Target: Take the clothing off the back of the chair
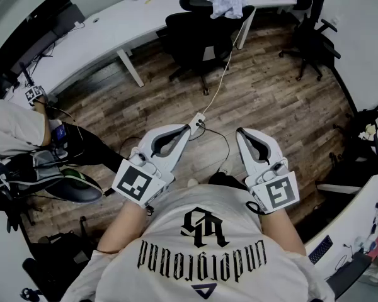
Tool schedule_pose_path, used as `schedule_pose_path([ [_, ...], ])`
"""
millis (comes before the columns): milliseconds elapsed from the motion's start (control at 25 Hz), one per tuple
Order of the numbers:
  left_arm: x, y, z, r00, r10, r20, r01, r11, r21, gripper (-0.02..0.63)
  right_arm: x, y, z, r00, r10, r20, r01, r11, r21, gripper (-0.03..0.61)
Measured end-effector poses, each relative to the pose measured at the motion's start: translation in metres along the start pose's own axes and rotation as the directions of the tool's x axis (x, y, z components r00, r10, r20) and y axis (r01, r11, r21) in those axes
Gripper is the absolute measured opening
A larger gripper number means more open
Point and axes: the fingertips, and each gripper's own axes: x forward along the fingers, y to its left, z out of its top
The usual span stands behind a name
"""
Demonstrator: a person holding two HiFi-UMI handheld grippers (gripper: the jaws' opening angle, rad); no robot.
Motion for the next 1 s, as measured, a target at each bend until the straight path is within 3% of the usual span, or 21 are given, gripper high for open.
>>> schedule_pose_path([
  [240, 0.033, -0.004, -0.006, 0.999, 0.005, -0.034, -0.006, 0.999, -0.035, 0.051, -0.001, -0.034, -0.003, 0.999, 0.003, 0.039, -0.002, 1.000, -0.025, 0.005],
  [320, 0.044, -0.002, -0.008, 0.999, 0.007, -0.031, -0.008, 1.000, -0.016, 0.051, 0.000, -0.047, -0.007, 0.999, 0.005, 0.039, -0.004, 1.000, -0.023, 0.005],
  [640, 0.120, 0.016, -0.007, 0.998, 0.025, -0.065, -0.027, 0.999, -0.029, 0.050, 0.015, -0.126, -0.019, 0.999, 0.014, 0.034, -0.015, 1.000, 0.004, 0.005],
  [1000, 0.205, 0.009, -0.009, 0.995, 0.049, -0.082, -0.051, 0.999, -0.012, 0.051, 0.001, -0.207, -0.041, 0.998, 0.052, -0.020, -0.052, 0.998, 0.029, 0.005],
])
